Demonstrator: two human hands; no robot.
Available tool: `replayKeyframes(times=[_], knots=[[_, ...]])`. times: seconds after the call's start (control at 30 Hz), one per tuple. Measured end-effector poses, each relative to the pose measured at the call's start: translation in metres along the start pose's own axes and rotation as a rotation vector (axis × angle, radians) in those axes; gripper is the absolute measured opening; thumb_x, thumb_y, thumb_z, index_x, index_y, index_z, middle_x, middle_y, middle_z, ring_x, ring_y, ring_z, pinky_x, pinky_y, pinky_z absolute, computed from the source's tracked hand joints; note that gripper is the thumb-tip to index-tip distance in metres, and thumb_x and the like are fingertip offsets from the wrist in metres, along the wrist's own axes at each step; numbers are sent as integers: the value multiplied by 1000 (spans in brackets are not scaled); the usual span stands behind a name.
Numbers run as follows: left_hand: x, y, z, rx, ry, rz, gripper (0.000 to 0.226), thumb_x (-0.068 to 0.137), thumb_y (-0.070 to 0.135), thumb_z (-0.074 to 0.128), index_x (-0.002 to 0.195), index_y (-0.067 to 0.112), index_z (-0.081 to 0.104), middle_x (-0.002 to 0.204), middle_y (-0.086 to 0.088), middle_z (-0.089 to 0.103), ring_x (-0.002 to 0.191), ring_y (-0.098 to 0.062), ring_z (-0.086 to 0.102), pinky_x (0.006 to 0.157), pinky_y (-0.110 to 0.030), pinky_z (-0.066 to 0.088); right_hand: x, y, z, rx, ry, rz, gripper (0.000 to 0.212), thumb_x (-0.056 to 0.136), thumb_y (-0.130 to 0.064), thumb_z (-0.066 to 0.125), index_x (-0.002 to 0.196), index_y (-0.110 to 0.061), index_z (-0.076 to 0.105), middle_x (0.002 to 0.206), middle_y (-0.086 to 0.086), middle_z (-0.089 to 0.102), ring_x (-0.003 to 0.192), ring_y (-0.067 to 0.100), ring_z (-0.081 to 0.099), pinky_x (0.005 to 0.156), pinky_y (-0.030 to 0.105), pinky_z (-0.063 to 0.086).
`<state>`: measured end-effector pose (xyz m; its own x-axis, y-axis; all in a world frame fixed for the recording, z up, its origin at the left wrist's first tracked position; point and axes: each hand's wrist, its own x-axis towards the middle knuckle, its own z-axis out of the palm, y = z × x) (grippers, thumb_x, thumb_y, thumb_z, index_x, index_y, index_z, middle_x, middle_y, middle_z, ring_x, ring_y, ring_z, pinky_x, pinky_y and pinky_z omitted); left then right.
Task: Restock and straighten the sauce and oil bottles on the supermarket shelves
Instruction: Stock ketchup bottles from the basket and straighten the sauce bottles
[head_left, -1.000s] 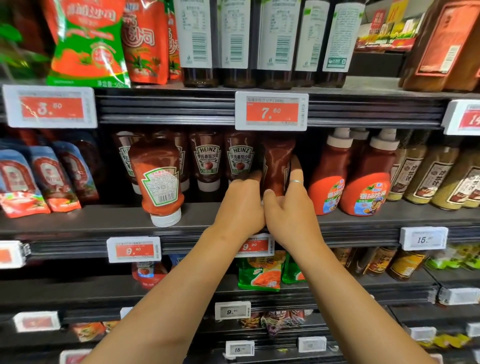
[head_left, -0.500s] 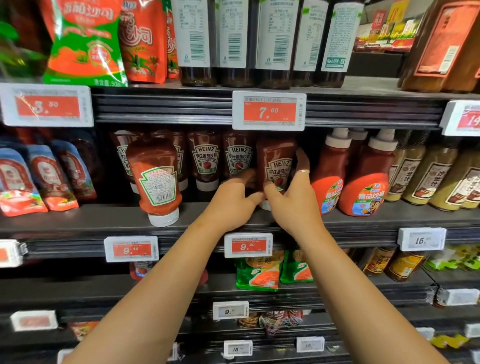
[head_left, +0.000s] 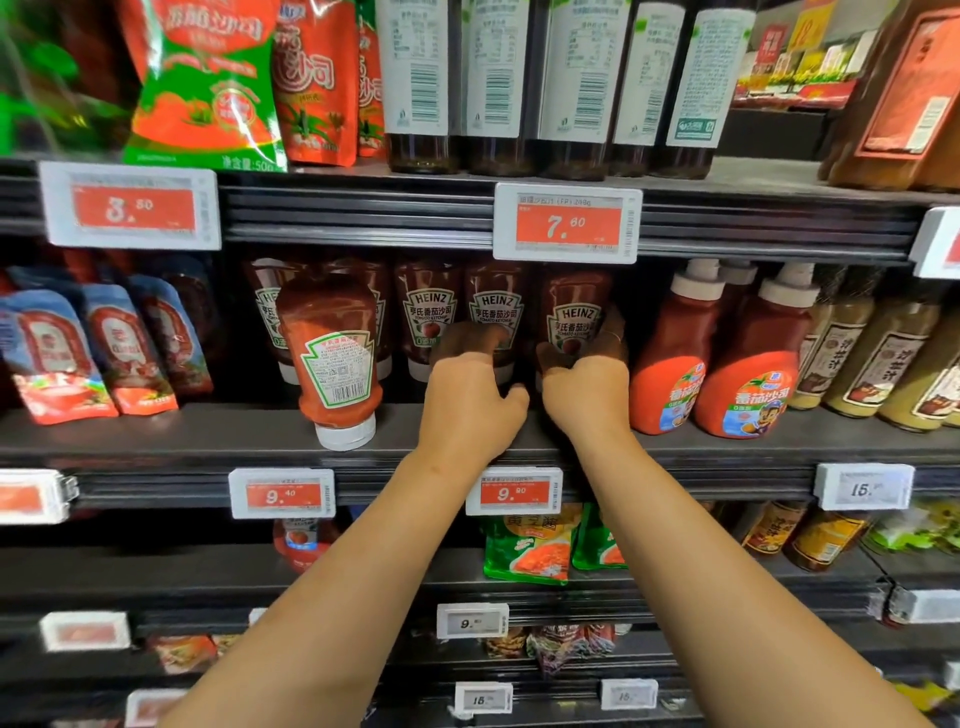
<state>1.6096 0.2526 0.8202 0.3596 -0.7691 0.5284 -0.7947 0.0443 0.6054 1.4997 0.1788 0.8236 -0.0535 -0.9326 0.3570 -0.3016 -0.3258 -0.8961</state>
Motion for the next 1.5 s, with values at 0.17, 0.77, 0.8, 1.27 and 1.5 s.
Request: replayKeyframes(times=[0.17,0.77,0.8,1.27,1.5], knots=[[2,0,-1,-23,-111,-63,69,81,24,77,144,34,51,158,-13,27,139,-30,42,109,-28,39,25,4,11,-146,57,6,79,86,-17,74,151,-2,32,139,21,55,126,37,55,105,46,46],[-66,-10,-56,-87,313,239,16,83,6,70,98,9,66,105,2,58,95,-10,56,86,-19,46,-68,-21,-16,-267,-64,-205,34,87,-22,73,115,-16,53,107,3,53,92,20,60,75,24,42],[-72,-15,-64,-68,398,247,16,82,5,72,97,8,65,104,0,58,96,-12,55,87,-17,43,-75,-27,-9,-215,-134,-206,31,87,-27,73,111,-22,53,104,-3,56,87,8,60,68,20,41],[-57,-88,-115,-29,276,-134,73,84,17,77,143,33,36,116,9,57,100,-5,57,81,-18,47,-98,-90,107,105,-581,-160,21,89,-43,74,100,-29,65,97,-7,75,89,8,72,85,42,60],[-32,-122,-135,12,234,-151,62,84,13,76,137,18,44,102,8,51,99,-16,58,77,-21,49,-98,-102,143,-71,-576,-192,37,92,-54,66,77,-23,53,96,10,72,91,30,67,84,44,57]])
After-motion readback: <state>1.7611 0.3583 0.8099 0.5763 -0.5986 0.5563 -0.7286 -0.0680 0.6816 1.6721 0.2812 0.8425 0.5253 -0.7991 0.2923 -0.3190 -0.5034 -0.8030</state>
